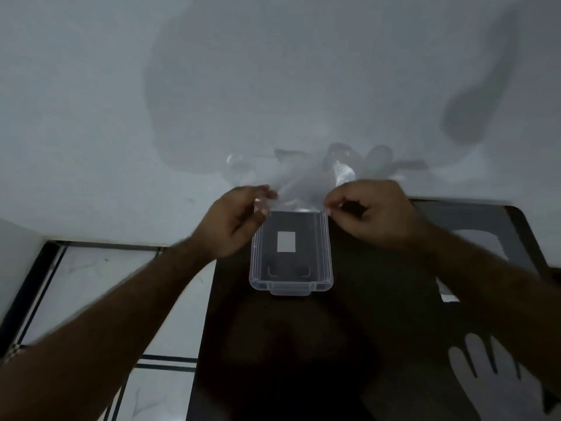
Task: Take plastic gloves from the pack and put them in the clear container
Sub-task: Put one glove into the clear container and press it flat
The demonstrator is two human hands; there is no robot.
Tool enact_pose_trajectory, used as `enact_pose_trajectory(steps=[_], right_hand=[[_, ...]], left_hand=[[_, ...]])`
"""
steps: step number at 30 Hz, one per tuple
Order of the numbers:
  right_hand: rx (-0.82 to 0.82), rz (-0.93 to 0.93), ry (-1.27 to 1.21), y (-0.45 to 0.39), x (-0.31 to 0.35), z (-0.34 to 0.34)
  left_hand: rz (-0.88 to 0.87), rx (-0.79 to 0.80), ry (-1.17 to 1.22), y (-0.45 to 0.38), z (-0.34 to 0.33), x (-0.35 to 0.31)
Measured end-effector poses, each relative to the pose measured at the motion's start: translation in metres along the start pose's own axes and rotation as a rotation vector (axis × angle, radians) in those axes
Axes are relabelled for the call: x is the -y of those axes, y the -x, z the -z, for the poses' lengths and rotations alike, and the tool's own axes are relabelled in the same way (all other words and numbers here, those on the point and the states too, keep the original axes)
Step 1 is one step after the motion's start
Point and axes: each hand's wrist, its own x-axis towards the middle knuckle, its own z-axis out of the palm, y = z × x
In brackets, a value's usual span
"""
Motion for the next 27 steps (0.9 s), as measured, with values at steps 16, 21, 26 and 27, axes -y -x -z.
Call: enact_pose_trajectory(steps=[16, 21, 26, 27], right_hand=[[0.491, -0.1, 0.336, 0.011, -0.057, -0.129], [0.715, -0.008, 0.547, 0.003, -0.06, -0.154], [0.841, 0.036, 0.641, -0.003, -0.054, -0.163], [0.87, 0.045, 0.659, -0.003, -0.053, -0.164]], left_hand=[[-0.061, 0.713, -0.648, -0.012, -0.067, 0.095], [-0.021, 0.834, -0.739, -0.023, -0.069, 0.09], [0.007, 0.963, -0.848, -0.031, -0.08, 0.071], [0.006, 0.988, -0.869, -0.03, -0.083, 0.07]])
